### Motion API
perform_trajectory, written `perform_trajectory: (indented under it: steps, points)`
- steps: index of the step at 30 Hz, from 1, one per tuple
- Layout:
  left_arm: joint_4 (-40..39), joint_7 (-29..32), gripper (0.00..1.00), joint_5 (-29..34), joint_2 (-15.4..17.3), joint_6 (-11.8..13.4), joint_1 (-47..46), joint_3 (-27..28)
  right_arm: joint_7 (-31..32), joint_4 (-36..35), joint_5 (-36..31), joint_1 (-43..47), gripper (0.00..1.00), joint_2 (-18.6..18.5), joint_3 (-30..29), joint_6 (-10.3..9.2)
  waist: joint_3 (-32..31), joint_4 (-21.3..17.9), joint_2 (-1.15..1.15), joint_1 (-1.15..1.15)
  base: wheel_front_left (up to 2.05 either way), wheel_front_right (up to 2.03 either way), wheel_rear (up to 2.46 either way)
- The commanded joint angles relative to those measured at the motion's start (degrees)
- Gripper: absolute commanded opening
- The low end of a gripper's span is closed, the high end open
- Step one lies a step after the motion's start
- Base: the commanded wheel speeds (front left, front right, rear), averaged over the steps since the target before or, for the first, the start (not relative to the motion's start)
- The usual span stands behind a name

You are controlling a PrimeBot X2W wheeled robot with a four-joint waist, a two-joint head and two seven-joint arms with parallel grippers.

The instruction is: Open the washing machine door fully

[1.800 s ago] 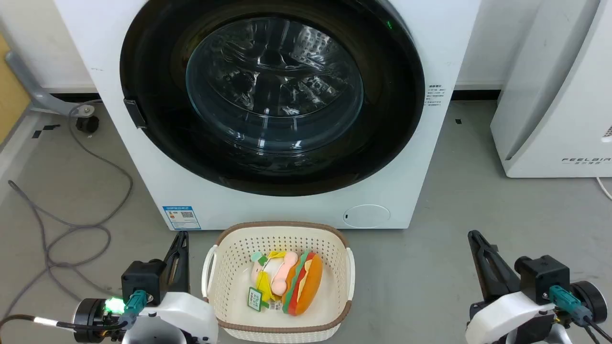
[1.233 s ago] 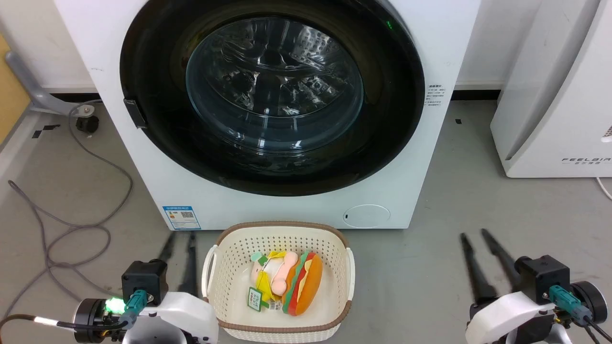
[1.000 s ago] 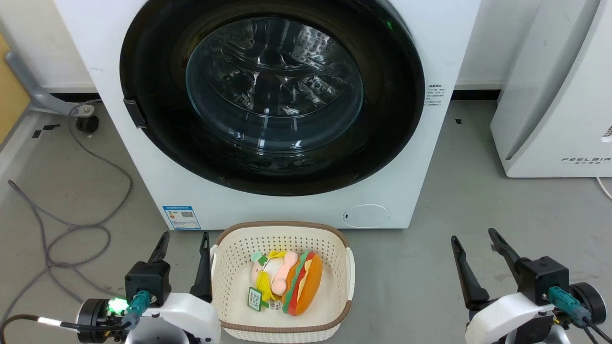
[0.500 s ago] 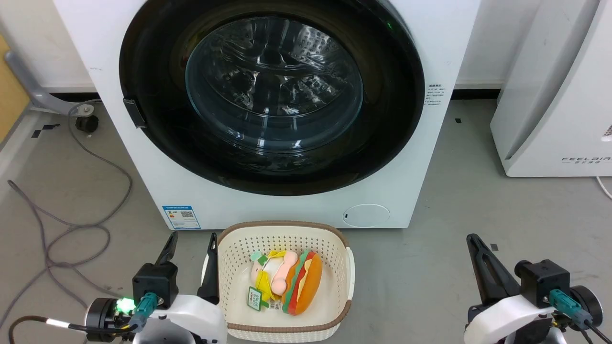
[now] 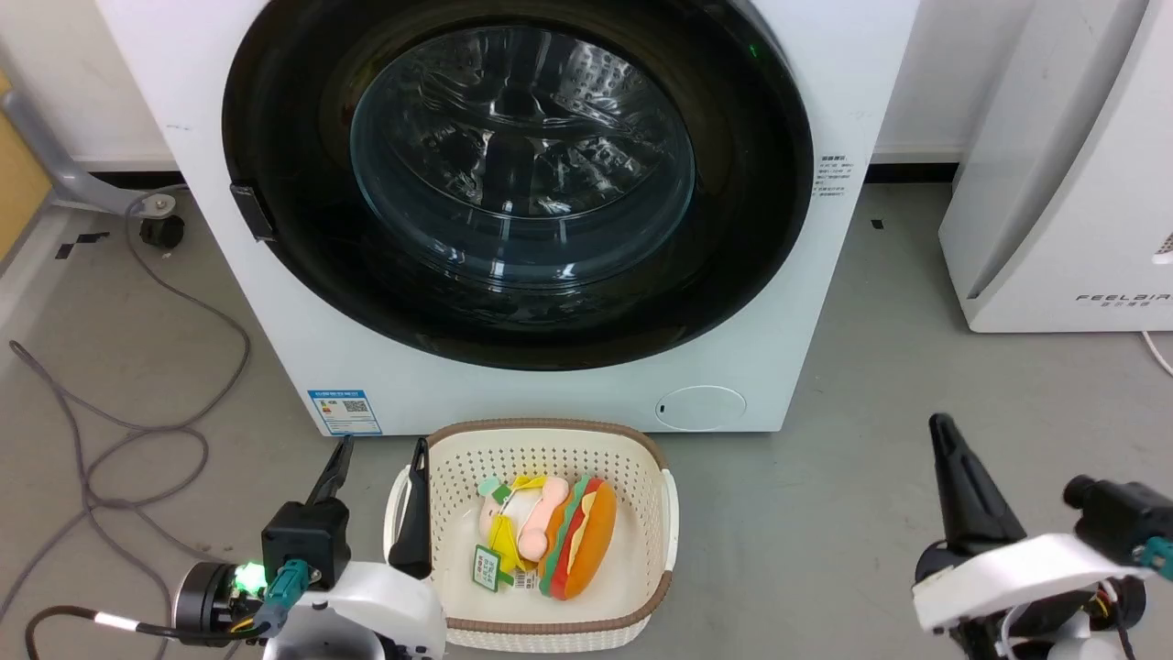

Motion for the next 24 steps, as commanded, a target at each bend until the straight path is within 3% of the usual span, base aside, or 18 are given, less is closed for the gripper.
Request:
perform_trajectory:
  steps: [1, 12, 24]
  points:
    - [0.3, -0.6, 1.00, -0.4, 0.1, 0.4, -1.1, -0.3, -0.6, 0.5, 3.1, -1.1, 0.00, -0.1, -0.3, 0.12, 0.1, 0.0, 0.00, 0.00, 0.00, 0.00, 0.00]
    - [0.3, -2.0, 1.00, -0.9, 0.1, 0.3, -2.4, -0.7, -0.8, 4.9, 19.0, -8.9, 0.00, -0.7, -2.1, 0.15, 1.8, -0.3, 0.00, 0.00, 0.00, 0.00, 0.00]
    - [-1.4, -3.4, 1.00, -1.3, 0.2, -0.1, -5.5, -1.7, -1.0, 15.2, 31.7, -25.8, 0.00, -5.1, -1.1, 0.19, 6.5, 0.2, 0.00, 0.00, 0.00, 0.00, 0.00]
